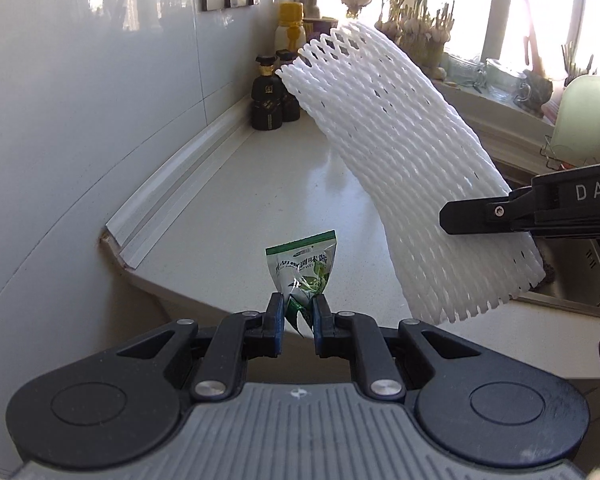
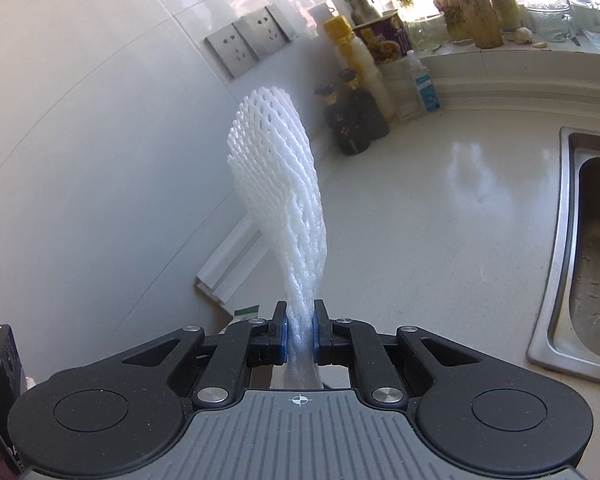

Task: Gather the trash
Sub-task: 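Lift the sachet and foam net and carry both down over the bin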

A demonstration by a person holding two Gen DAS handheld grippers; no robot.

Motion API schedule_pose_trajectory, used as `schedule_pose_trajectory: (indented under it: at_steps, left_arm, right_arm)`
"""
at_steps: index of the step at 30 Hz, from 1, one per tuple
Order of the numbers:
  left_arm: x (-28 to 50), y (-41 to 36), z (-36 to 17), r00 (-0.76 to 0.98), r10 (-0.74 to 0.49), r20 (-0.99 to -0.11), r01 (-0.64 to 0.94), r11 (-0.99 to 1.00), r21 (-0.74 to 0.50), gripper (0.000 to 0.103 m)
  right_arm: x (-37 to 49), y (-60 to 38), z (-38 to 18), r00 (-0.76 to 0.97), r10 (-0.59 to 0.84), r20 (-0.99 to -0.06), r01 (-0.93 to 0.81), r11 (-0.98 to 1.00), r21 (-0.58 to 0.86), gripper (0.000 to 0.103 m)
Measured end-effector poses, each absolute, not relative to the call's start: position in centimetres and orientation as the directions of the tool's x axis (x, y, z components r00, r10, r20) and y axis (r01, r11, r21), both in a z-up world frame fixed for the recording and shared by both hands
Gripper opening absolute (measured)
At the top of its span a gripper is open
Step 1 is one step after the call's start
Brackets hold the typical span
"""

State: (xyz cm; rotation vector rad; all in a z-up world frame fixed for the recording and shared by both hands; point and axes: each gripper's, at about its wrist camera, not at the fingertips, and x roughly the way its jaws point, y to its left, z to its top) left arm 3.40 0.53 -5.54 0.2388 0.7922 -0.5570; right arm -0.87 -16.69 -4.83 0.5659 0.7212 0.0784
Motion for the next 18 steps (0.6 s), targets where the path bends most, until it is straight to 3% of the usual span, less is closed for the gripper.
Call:
schedule_pose_trajectory:
  at_steps: [9, 18]
  left_arm:
    - [0.4, 5.0, -8.7, 0.54, -0.327, -0.775, 0.544, 0.839, 0.025, 0.013]
    - [-1.7, 9.4, -14.7, 0.464, -0.25, -0.85, 0.466, 0.885, -0.006, 0.013]
  right_arm:
    - [-2.1, -11.5, -8.7, 0.649, 0.361, -0.67, 0.037, 0.865, 0.501, 0.01]
    - [-3.1, -5.5, -16.2, 0.472, 0.408, -0.782, 0.015, 0.883, 0.469, 0.01]
